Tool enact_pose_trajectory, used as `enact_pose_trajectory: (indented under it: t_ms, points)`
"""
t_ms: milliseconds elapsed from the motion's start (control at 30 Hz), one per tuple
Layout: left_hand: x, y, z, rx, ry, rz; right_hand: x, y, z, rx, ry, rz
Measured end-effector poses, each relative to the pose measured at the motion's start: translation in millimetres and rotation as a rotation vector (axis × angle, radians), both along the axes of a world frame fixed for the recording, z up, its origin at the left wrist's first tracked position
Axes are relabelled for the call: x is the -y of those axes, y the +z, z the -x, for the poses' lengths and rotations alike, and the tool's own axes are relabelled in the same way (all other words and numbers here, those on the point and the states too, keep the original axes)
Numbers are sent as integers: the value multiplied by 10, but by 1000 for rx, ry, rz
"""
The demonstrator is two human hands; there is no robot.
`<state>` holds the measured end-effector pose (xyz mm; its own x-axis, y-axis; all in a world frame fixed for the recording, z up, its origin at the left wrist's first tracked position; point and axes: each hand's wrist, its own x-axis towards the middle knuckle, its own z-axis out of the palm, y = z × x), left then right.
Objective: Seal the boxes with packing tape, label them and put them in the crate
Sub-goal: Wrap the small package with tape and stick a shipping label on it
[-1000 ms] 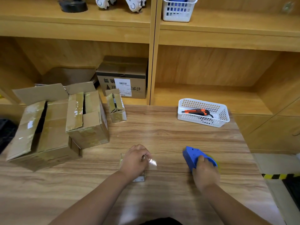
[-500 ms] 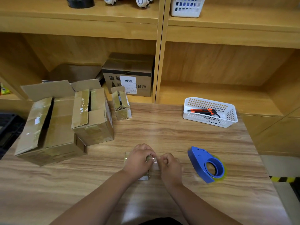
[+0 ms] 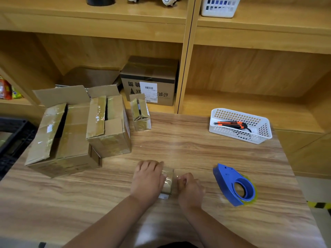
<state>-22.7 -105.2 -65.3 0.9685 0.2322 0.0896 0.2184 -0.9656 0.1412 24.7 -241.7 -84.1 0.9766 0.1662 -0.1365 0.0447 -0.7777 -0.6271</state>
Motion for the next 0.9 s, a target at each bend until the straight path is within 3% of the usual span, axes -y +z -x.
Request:
enact_pose_trajectory:
  t_ms: [133, 267, 433, 700, 900]
  points:
    - [-44, -41, 73, 26, 49, 110, -108, 0, 83, 151, 33, 16]
    - [-30, -23, 37, -33, 68, 278, -169, -25, 92, 44, 127, 142]
    - [-49, -52, 42, -31, 85, 356, -220, -49, 76, -44, 184, 253]
    - [-58, -86, 37, -21, 83, 393, -240, -7, -69, -68, 327, 376]
    - [-53, -66, 32, -28, 87, 402, -324, -10, -147, -49, 260, 407]
